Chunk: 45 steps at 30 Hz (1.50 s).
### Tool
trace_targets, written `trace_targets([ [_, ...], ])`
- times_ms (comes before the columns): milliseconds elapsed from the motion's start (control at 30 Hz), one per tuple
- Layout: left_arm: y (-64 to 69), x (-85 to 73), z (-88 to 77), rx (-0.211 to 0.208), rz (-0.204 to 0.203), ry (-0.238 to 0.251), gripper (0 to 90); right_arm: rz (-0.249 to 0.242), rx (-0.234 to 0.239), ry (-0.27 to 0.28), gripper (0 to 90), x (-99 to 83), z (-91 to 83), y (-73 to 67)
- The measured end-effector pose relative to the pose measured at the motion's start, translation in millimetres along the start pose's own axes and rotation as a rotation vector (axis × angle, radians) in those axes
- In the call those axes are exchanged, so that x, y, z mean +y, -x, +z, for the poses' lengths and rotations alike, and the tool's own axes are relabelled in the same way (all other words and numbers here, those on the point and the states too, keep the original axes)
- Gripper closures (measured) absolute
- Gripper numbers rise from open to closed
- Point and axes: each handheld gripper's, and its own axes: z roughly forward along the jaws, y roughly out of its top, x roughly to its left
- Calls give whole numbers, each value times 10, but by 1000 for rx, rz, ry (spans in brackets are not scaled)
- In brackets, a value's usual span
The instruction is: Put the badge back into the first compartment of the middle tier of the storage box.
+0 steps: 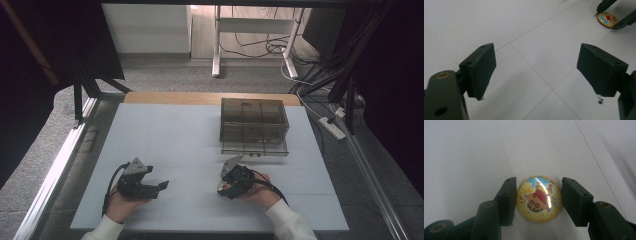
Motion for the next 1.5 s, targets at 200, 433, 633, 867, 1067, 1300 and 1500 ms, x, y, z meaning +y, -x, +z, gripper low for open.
trace_targets([
  [200,-11,-5,0,1,-1,0,162,-11,2,5,475,1,-6,11],
  [433,-19,-11,9,0,-4,-2,162,28,-48,39,475,-20,-83,58],
  [633,-18,-9,7,1,-3,-1,162,50,-67,100,475,-36,-187,90],
  [867,-23,-12,12,1,-4,-3,161,69,-80,154,475,-57,-281,125],
  [1067,-25,-14,19,1,-2,-4,162,84,-87,202,475,-63,-346,137],
  [1300,-29,-15,22,1,-6,-4,161,93,-108,250,475,-76,-427,152],
  [1500,-22,-12,25,2,-1,-7,160,103,-124,284,475,-83,-476,159],
])
